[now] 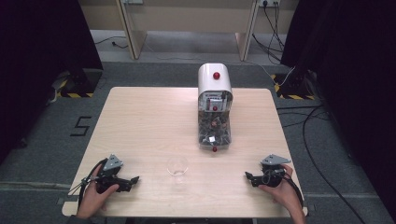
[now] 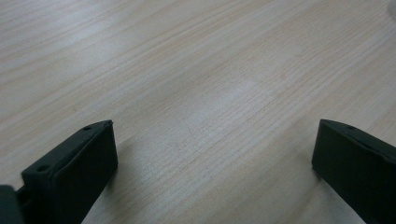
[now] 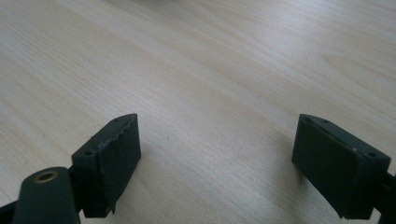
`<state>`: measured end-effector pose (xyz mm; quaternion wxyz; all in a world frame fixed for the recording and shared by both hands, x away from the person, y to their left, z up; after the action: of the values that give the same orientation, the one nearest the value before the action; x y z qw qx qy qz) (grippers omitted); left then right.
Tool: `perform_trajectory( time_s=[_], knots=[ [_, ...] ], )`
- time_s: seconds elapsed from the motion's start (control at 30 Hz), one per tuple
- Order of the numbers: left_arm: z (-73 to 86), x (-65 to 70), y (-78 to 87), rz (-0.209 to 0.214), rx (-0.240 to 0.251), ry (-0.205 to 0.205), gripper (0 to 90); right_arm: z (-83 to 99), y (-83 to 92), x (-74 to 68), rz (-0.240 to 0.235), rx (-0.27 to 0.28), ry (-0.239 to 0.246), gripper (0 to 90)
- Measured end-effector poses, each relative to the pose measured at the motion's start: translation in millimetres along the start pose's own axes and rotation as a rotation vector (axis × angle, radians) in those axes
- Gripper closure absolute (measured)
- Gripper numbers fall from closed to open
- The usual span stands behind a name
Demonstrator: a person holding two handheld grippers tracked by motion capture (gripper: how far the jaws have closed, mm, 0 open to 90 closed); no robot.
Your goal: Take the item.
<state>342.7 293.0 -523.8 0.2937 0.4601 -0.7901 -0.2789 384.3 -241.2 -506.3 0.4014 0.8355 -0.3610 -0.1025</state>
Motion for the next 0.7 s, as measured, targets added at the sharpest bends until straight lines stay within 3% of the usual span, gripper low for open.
perform_trajectory(
  time_s=[0.47,0.63,0.7],
  knots=[
    [0.0,0.0,0.0,0.000,0.000,0.000,0.0,-1.3,-0.8,1.5,0.002,-0.007,0.002,16.5],
    [0.0,0.0,0.0,0.000,0.000,0.000,0.0,-3.9,0.9,4.7,0.001,-0.012,-0.005,27.3],
    [0.0,0.0,0.0,0.000,0.000,0.000,0.0,-5.4,0.8,7.2,0.019,0.008,0.001,24.9]
  ],
)
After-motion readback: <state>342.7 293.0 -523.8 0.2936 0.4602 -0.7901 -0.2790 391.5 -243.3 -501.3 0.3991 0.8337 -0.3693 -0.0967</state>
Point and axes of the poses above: each handheld gripper's, and its own axes: y roughly backward along the jaws, z roughly out of its underside, x roughly to its right, the point moved 3 cm from there along -y, roughly forward along the jaws, and after that the axes turned 12 degrees about y, right-handed, at the moved point
